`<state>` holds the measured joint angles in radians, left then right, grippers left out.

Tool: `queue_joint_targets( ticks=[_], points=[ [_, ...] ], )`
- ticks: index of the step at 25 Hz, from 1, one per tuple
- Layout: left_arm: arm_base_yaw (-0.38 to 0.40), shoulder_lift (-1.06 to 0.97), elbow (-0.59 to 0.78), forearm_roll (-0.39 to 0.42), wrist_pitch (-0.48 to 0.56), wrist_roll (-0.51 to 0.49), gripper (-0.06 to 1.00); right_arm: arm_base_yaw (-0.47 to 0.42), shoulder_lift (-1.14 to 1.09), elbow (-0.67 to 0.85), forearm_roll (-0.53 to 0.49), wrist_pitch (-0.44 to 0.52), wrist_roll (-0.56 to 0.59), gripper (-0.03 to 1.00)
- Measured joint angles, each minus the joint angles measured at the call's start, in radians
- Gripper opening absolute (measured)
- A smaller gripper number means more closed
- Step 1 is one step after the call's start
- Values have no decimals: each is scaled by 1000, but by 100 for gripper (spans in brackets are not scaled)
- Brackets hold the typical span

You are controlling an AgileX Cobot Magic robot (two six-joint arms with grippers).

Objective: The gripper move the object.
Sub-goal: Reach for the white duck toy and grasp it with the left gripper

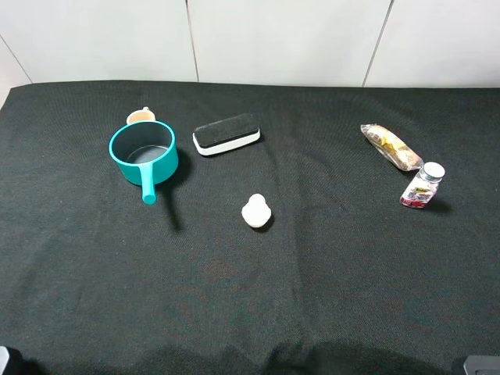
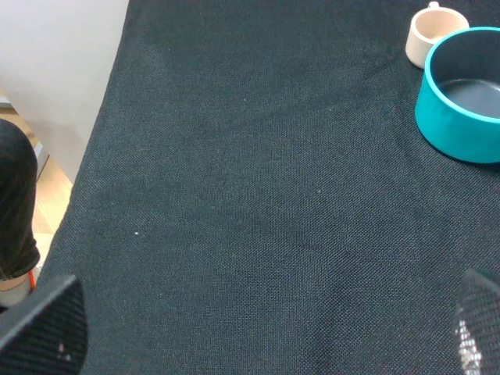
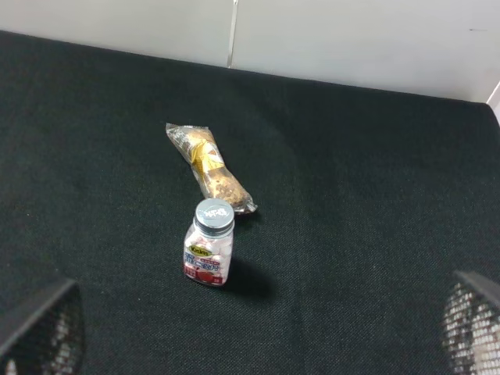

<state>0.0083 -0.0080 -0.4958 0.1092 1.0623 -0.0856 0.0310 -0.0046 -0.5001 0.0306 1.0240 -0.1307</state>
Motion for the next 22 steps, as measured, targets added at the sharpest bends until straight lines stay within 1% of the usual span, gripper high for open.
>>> queue_joint_targets(
  ticks=[7, 10, 16, 22],
  points=[
    [0, 0, 0, 0, 0, 0, 99, 0, 0, 0, 0, 0, 0, 69],
    [0, 38, 0, 0, -1, 0, 99, 0, 0, 0, 0, 0, 0, 69],
    [0, 199, -14, 0, -5, 0, 99, 0, 0, 0, 0, 0, 0, 69],
    [0, 396, -79, 0, -27, 0, 99, 0, 0, 0, 0, 0, 0, 69]
  ],
)
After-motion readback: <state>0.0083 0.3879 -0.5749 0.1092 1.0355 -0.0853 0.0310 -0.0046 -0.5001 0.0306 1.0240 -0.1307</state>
